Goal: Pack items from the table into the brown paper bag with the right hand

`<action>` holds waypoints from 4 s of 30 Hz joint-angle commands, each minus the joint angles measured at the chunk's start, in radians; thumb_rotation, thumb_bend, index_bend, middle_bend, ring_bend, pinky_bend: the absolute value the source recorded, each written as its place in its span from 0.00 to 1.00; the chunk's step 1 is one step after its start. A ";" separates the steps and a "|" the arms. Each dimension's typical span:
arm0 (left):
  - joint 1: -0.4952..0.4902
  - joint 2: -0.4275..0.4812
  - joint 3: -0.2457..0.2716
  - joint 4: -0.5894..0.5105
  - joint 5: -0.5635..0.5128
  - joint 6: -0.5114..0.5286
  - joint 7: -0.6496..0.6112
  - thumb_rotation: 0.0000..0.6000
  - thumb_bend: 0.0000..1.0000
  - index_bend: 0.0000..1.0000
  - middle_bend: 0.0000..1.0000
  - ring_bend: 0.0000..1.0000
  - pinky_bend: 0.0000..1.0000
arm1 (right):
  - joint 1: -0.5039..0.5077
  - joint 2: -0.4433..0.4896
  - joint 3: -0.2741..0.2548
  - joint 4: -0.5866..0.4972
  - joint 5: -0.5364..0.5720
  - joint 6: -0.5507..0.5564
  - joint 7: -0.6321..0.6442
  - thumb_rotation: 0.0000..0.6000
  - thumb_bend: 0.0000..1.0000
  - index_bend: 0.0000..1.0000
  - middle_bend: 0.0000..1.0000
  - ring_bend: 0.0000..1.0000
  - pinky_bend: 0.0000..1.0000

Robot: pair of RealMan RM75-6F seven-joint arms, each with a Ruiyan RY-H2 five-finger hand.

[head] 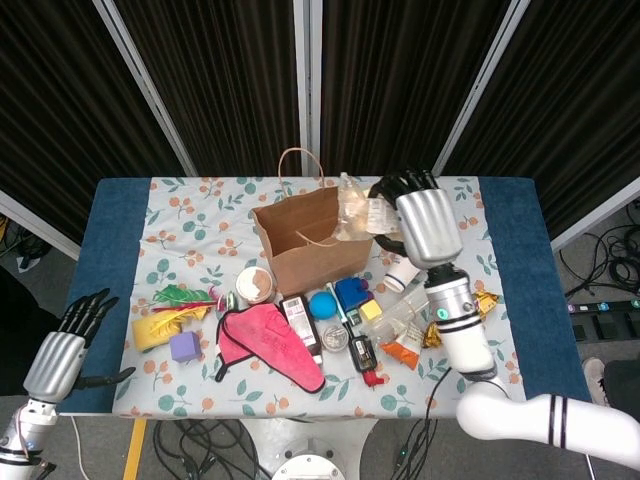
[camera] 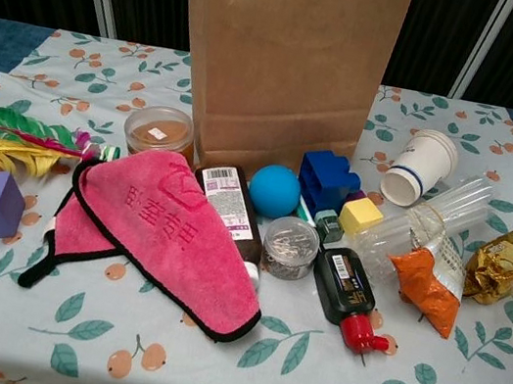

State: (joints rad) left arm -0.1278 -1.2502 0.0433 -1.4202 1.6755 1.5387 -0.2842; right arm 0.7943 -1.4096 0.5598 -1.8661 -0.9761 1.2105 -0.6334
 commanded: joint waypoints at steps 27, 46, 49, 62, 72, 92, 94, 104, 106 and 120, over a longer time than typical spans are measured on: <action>-0.040 -0.023 -0.019 0.042 -0.026 -0.042 -0.038 0.74 0.00 0.06 0.07 0.03 0.07 | 0.190 -0.268 0.035 0.351 0.124 -0.015 0.314 1.00 0.16 0.47 0.39 0.25 0.19; -0.041 -0.019 -0.018 0.037 -0.023 -0.030 -0.041 0.74 0.00 0.06 0.07 0.03 0.07 | 0.161 -0.211 0.007 0.273 0.083 -0.027 0.396 1.00 0.00 0.20 0.25 0.07 0.02; -0.041 -0.020 -0.017 0.035 -0.021 -0.028 -0.040 0.73 0.00 0.06 0.07 0.03 0.07 | 0.147 -0.190 0.011 0.243 0.068 -0.005 0.401 1.00 0.00 0.20 0.25 0.07 0.02; -0.046 -0.032 -0.009 0.017 -0.004 -0.027 -0.030 0.74 0.00 0.06 0.07 0.03 0.07 | -0.162 0.239 -0.256 0.012 -0.209 0.088 0.295 1.00 0.00 0.20 0.27 0.09 0.04; -0.042 -0.047 -0.001 0.010 -0.002 -0.026 -0.023 0.74 0.00 0.06 0.07 0.03 0.07 | -0.319 0.350 -0.587 0.224 -0.388 -0.102 0.380 1.00 0.00 0.22 0.27 0.09 0.04; -0.036 -0.037 -0.002 0.009 0.000 -0.007 -0.010 0.74 0.00 0.06 0.07 0.03 0.07 | -0.303 0.108 -0.575 0.528 -0.450 -0.187 0.444 1.00 0.00 0.23 0.24 0.07 0.01; -0.036 -0.033 -0.004 0.009 -0.001 -0.007 -0.010 0.74 0.00 0.06 0.07 0.03 0.07 | -0.294 0.087 -0.571 0.548 -0.451 -0.203 0.447 1.00 0.00 0.23 0.24 0.07 0.01; -0.040 -0.036 -0.009 0.005 -0.010 -0.014 -0.019 0.73 0.00 0.06 0.07 0.03 0.07 | -0.275 0.034 -0.584 0.602 -0.443 -0.271 0.395 1.00 0.00 0.26 0.29 0.09 0.01; -0.041 -0.038 -0.010 0.006 -0.009 -0.015 -0.017 0.73 0.00 0.06 0.07 0.03 0.07 | -0.275 0.030 -0.585 0.604 -0.447 -0.269 0.393 1.00 0.00 0.28 0.30 0.11 0.02; -0.034 -0.049 -0.002 0.016 0.003 0.000 -0.004 0.74 0.00 0.06 0.07 0.03 0.07 | -0.311 0.024 -0.595 0.594 -0.505 -0.167 0.343 1.00 0.22 0.61 0.49 0.36 0.24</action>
State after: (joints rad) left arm -0.1621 -1.2999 0.0411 -1.4029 1.6774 1.5366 -0.2891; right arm 0.4921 -1.3862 -0.0352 -1.2637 -1.4671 1.0187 -0.2878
